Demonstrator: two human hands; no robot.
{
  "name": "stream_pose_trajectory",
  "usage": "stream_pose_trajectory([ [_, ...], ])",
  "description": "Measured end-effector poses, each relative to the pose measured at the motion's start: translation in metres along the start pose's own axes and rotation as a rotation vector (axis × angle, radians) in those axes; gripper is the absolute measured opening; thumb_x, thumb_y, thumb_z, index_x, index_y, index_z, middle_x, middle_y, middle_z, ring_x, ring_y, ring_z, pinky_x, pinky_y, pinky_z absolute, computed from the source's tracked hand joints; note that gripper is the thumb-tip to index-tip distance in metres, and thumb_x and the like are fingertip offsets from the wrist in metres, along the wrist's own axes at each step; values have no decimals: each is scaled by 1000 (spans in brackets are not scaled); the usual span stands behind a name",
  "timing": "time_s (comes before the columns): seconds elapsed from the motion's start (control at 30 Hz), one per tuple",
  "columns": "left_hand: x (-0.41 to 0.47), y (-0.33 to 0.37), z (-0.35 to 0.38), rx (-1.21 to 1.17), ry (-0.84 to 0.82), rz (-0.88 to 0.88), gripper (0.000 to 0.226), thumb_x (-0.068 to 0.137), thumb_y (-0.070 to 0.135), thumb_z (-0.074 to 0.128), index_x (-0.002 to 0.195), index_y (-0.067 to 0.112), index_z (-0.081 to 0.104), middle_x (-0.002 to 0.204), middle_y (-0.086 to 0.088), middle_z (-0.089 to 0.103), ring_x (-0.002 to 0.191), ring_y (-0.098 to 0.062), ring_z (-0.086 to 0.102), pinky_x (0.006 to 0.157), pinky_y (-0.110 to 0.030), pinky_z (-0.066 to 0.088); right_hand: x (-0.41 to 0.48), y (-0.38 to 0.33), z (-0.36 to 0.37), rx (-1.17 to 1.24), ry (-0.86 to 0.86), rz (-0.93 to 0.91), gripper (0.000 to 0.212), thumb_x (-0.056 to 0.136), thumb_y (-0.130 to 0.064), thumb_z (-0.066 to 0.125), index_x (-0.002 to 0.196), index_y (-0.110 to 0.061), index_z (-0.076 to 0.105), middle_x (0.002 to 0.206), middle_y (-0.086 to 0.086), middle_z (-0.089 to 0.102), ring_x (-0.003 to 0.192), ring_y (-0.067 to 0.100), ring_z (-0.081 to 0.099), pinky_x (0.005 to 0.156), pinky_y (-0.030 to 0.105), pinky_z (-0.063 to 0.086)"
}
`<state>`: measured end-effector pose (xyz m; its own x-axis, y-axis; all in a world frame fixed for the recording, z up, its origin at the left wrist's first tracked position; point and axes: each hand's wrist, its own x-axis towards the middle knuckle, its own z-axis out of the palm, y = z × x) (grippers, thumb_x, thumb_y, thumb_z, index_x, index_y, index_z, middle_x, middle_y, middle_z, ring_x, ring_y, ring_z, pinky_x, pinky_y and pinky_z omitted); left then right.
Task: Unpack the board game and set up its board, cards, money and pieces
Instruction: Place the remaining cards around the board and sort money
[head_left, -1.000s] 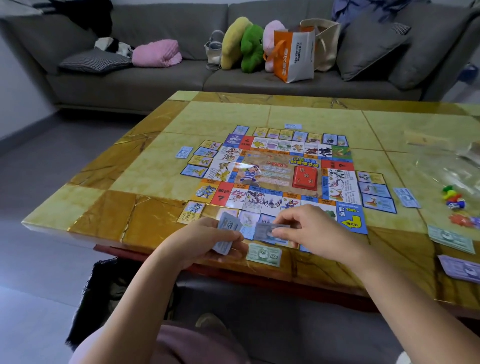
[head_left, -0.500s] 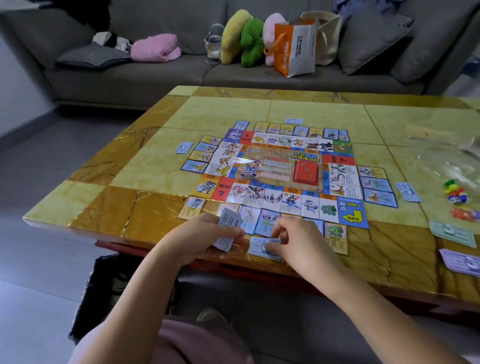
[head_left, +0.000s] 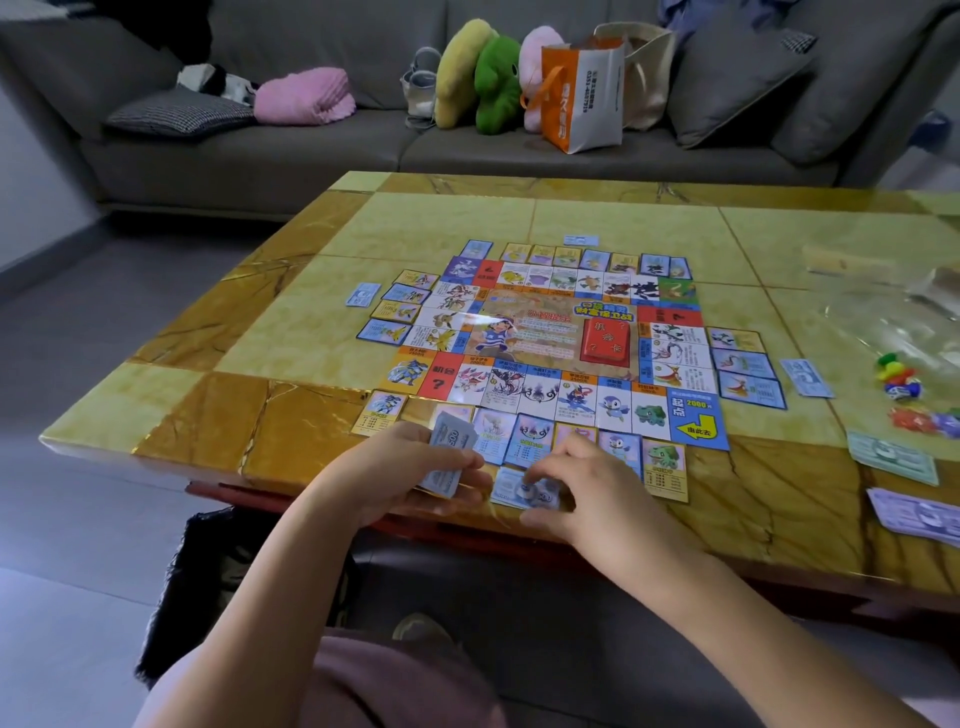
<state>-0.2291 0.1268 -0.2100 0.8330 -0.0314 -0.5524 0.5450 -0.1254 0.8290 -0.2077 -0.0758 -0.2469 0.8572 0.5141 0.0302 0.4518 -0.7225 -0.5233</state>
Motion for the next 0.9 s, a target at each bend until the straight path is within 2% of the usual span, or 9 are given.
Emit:
stream_pose_trajectory([
  [0.07, 0, 0, 0, 4, -2, 4, 16, 93, 16, 58, 102, 3, 63, 98, -10, 74, 89, -23, 71, 56, -23, 53, -2, 1, 2, 15, 3, -11, 34, 81, -37, 71, 113, -25, 66, 103, -8, 50, 99, 10, 54, 80, 23, 43],
  [0.17, 1, -1, 0, -5, -1, 11, 17, 93, 15, 58, 102, 2, 62, 97, -11, 74, 86, -22, 71, 58, -24, 53, -2, 3, 3, 26, 10, -18, 31, 83, -34, 69, 113, -26, 67, 104, -9, 51, 93, 8, 52, 76, 19, 40],
  [0.3, 2, -1, 1, 12, -1, 30, 17, 93, 16, 59, 102, 2, 62, 96, -11, 74, 77, -20, 70, 61, -27, 51, -2, 5, 5, 39, 16, -31, 26, 85, -30, 68, 112, -28, 68, 104, -10, 51, 95, 7, 51, 77, 19, 40],
  [0.4, 1, 1, -2, 22, 46, 51, 17, 94, 16, 57, 102, 2, 61, 94, -10, 75, 68, -15, 68, 56, -24, 49, -2, 5, 2, 92, 59, -29, 25, 86, -32, 67, 111, -27, 67, 100, -15, 49, 85, 3, 52, 72, 14, 40],
  [0.5, -1, 7, -2, -60, 58, 114, 17, 98, 17, 50, 103, 2, 57, 90, -15, 74, 57, -16, 66, 46, -22, 48, -5, 4, -9, 211, 136, -36, 17, 87, -30, 67, 103, -26, 68, 93, -15, 56, 79, 3, 57, 69, 11, 43],
  [0.6, -2, 15, 16, -67, -21, 200, 19, 99, 20, 45, 100, 6, 57, 75, -12, 71, 44, -16, 55, 37, -20, 39, -7, 6, -27, 400, 186, 0, 11, 88, -26, 65, 99, -27, 68, 88, -13, 64, 79, 2, 60, 68, 14, 48],
  [0.7, 5, 23, 44, 0, -140, 256, 19, 100, 20, 44, 96, 9, 59, 70, -5, 64, 43, -9, 42, 39, -17, 31, -8, 14, -49, 504, 233, 32, 20, 90, -26, 63, 107, -36, 65, 93, -14, 66, 82, 5, 62, 73, 20, 51],
  [0.8, 15, 34, 77, 143, -326, 258, 16, 99, 12, 46, 92, 9, 60, 76, -3, 62, 50, -7, 37, 46, -16, 31, -15, 25, -68, 427, 248, -46, 38, 92, -21, 61, 127, -35, 58, 110, -21, 61, 96, 0, 59, 80, 16, 49],
  [0.9, 25, 44, 110, 211, -435, 234, 17, 98, 8, 47, 86, 10, 59, 79, -4, 63, 53, -6, 39, 47, -15, 34, -27, 36, -76, 256, 277, -105, 46, 94, -8, 55, 131, -34, 55, 112, -24, 55, 104, -2, 54, 86, 13, 45],
])
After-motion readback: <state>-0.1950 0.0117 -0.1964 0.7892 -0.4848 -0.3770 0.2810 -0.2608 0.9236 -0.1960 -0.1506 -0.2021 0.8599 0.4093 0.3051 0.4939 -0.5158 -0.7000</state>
